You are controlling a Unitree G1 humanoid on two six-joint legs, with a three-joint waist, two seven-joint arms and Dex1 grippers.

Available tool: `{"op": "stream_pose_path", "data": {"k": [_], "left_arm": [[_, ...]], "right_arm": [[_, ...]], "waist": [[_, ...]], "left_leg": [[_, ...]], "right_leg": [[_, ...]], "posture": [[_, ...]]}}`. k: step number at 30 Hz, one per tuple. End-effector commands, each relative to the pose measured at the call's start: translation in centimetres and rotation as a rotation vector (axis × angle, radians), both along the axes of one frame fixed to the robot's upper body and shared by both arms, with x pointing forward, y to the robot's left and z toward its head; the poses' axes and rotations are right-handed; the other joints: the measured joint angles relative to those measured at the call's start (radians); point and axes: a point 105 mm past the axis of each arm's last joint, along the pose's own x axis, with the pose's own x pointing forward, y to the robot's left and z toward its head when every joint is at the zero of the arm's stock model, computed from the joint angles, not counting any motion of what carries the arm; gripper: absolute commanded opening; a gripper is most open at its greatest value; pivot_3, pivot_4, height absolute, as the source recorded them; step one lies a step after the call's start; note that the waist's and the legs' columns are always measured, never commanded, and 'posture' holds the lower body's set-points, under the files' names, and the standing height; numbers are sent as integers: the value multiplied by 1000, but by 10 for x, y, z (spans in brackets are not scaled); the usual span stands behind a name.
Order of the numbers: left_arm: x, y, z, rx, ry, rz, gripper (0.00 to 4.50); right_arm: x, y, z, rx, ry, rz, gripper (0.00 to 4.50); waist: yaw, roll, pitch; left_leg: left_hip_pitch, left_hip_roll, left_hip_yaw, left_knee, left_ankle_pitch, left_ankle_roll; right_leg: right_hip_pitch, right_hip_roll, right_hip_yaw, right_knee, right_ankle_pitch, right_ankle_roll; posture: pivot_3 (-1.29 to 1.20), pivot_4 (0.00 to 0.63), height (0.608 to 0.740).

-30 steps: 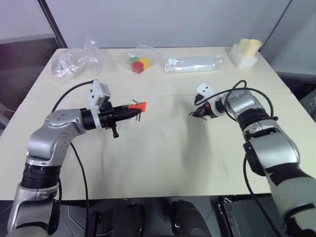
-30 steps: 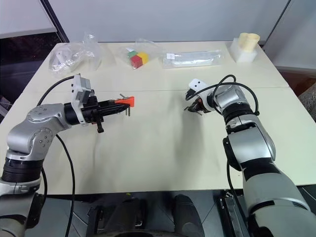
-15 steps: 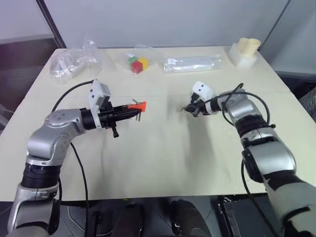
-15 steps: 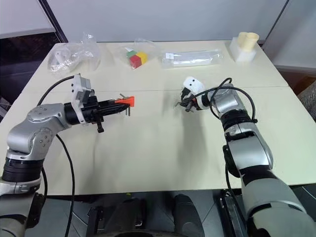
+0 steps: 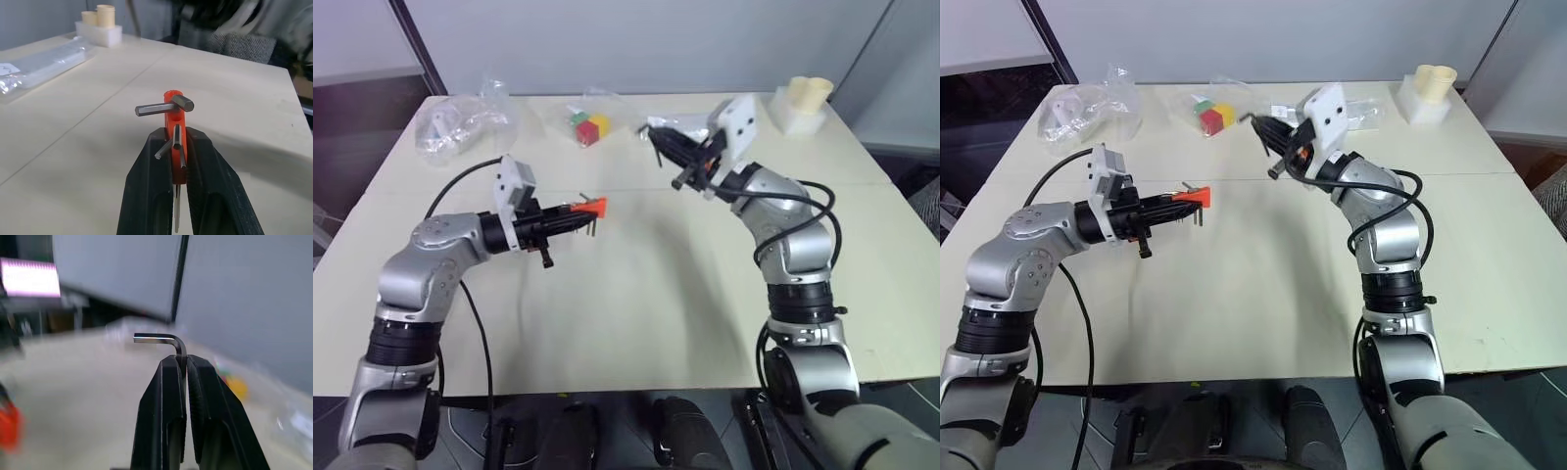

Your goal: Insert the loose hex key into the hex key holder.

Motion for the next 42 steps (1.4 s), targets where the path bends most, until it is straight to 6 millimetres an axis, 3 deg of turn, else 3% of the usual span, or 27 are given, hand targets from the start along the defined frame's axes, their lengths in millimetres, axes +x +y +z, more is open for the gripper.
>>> {"op": "stream_pose_path", "data": {"k": [1, 6, 21, 42], "left_arm": [[2, -4, 13, -13, -68, 1, 0], [7, -6, 18, -29, -85, 14, 0], [9, -10, 21, -37, -94, 11, 0], [11, -15, 27, -65, -107, 9, 0]], "right_arm": [[-18, 4, 21, 153, -3, 90, 80], [-30, 14, 14, 190, 5, 147, 80], [-37, 50, -2, 126, -73, 172, 80], [-30, 48, -6, 105, -73, 150, 80]], "waist": [[0, 0, 0], [1, 0, 0], [-1, 0, 0], [-1, 0, 0]], "left_leg": [[0, 0, 0, 0, 0, 0], [0, 0, 0, 0, 0, 0], [0, 0, 0, 0, 0, 0], [0, 0, 0, 0, 0, 0]], "right_leg": [[0, 0, 0, 0, 0, 0], [0, 0, 0, 0, 0, 0], [0, 2, 0, 0, 0, 0], [0, 1, 0, 0, 0, 0]], "posture": [[0, 150, 740], [0, 150, 740], [0, 150, 740], [0, 150, 740]]}}
